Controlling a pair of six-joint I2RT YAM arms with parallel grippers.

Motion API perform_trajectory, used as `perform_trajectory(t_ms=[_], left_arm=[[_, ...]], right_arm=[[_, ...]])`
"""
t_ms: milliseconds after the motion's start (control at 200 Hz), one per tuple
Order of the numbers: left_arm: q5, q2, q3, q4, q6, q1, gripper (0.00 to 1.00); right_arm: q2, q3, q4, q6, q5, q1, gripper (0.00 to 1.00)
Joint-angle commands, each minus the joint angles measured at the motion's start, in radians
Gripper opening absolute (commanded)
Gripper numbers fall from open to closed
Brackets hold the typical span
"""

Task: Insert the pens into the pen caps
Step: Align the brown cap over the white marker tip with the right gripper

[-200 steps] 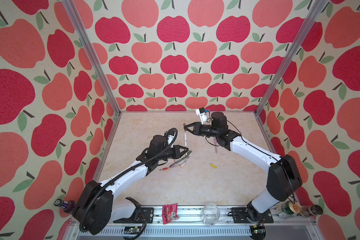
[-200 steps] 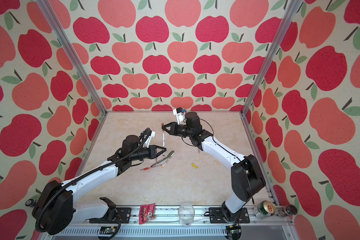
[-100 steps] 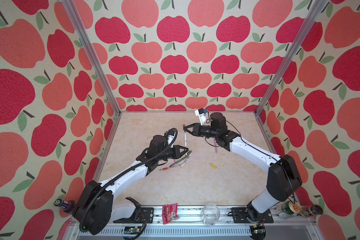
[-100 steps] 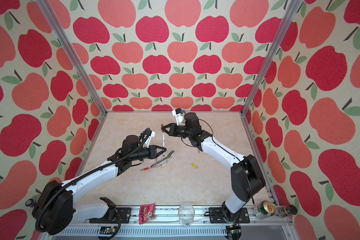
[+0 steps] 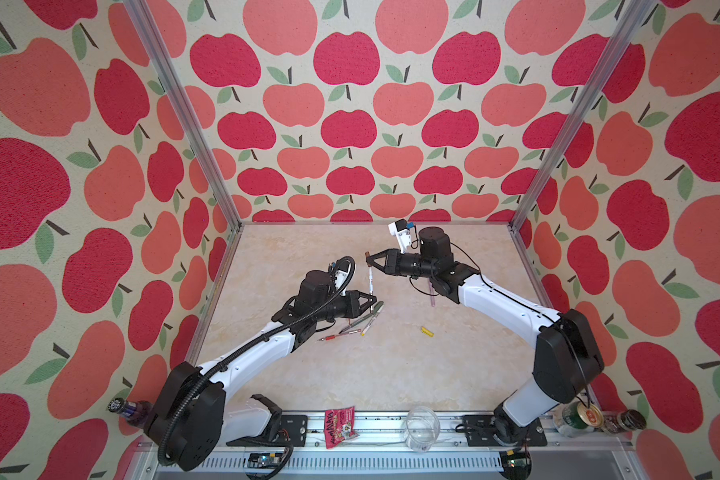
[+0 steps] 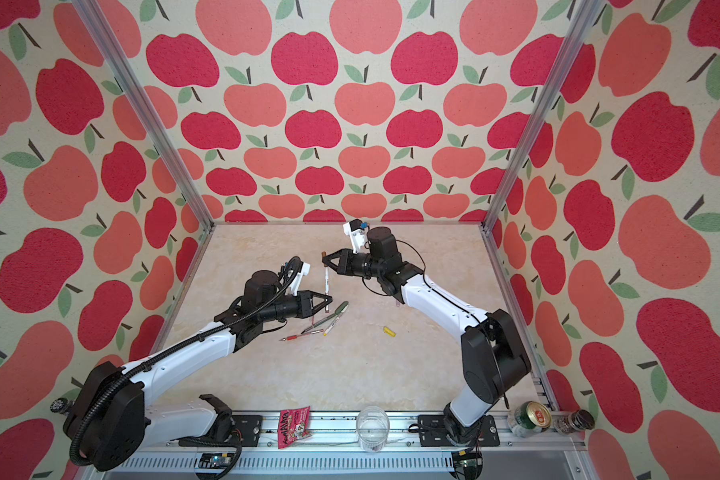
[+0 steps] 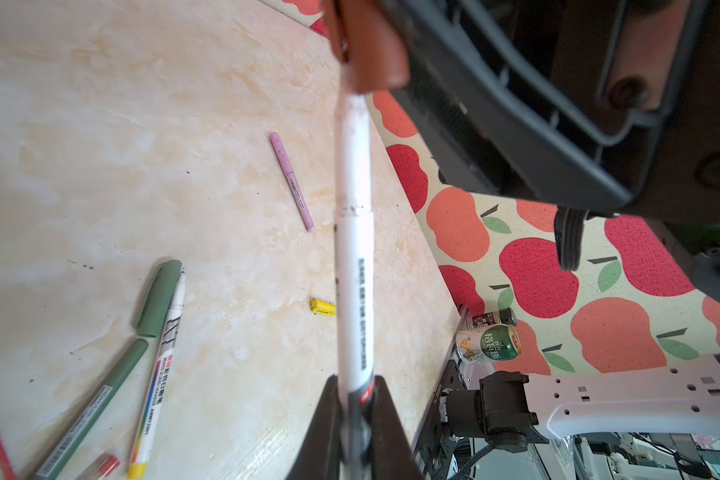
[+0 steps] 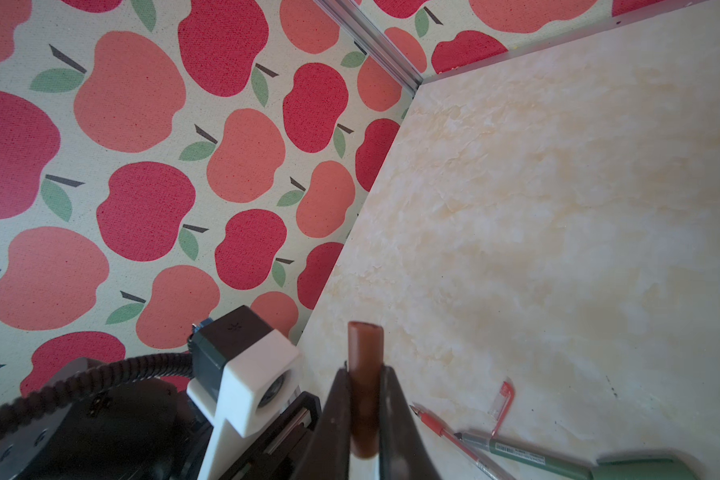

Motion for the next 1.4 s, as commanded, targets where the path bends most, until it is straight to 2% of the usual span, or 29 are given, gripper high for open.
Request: perform_trajectory(t_ms=[0,1396], left_arm=[[-0.012,-0.027,0.015,0.007,0.001,-0.007,0.07],[-0.02,-0.036,-0.008,0.014,0.003,-0.013,0.07]], right_arm=[[-0.017,0.011,-0.012,-0.028,0.006,0.006,0.08],[-0.001,0.051,-0.024,-0.061,0.03,-0.005,0.08]])
